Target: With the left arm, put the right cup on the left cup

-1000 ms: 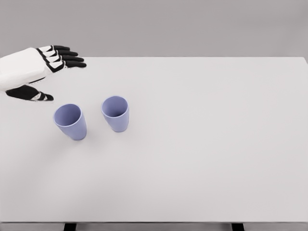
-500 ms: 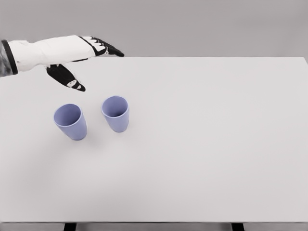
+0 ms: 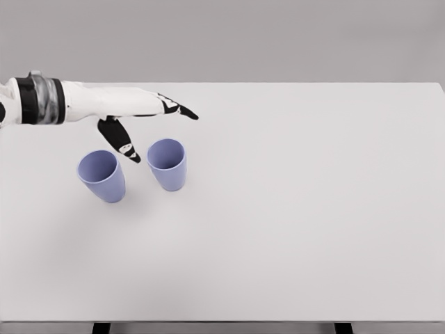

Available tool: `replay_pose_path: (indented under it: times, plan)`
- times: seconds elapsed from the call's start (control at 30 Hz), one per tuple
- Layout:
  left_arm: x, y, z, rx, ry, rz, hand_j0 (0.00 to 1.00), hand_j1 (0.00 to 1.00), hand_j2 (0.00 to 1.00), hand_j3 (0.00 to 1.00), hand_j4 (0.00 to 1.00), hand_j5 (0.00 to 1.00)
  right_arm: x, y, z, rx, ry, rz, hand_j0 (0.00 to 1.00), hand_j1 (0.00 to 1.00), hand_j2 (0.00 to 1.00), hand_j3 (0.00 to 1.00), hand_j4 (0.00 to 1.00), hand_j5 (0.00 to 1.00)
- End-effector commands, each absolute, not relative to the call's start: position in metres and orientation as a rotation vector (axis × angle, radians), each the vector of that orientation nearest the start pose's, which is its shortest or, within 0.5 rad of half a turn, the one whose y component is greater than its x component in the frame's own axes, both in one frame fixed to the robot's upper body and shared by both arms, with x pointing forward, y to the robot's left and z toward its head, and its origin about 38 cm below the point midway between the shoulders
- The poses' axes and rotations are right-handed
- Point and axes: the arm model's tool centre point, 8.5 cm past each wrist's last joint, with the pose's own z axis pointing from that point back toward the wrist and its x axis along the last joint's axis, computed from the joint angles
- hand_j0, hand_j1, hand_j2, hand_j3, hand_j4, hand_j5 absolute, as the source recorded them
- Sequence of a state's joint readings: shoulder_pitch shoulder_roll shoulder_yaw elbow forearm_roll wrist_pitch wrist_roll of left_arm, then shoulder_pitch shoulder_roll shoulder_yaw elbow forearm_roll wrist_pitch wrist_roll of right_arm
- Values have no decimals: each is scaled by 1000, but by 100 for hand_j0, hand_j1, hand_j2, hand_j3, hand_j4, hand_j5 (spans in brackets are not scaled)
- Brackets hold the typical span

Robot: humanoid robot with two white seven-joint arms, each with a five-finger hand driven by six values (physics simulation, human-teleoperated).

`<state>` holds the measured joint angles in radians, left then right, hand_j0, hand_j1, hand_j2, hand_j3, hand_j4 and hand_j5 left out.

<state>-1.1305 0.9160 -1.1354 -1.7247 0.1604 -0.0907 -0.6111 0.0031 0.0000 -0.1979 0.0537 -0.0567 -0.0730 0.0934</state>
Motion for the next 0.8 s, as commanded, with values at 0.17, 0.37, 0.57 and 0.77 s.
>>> replay_pose_path:
  times: [0.17, 0.37, 0.57, 0.77]
  plan:
    - [422, 205, 275, 81, -1219, -2044, 100, 100, 100, 100, 100, 100, -11, -262, -261, 0, -38, -252, 100, 100, 100, 100, 100, 100]
    - [423, 201, 265, 151, -1183, -2111, 99, 99, 99, 99, 99, 99, -11, -262, -261, 0, -38, -252, 100, 100, 100, 100, 100, 100]
    - [425, 201, 263, 225, -1166, -2161, 99, 99, 99, 99, 99, 99, -11, -262, -261, 0, -38, -252, 100, 100, 100, 100, 100, 100]
    - [426, 198, 261, 257, -1159, -2186, 99, 99, 99, 99, 99, 99, -11, -262, -261, 0, -39, -252, 100, 100, 100, 100, 100, 100]
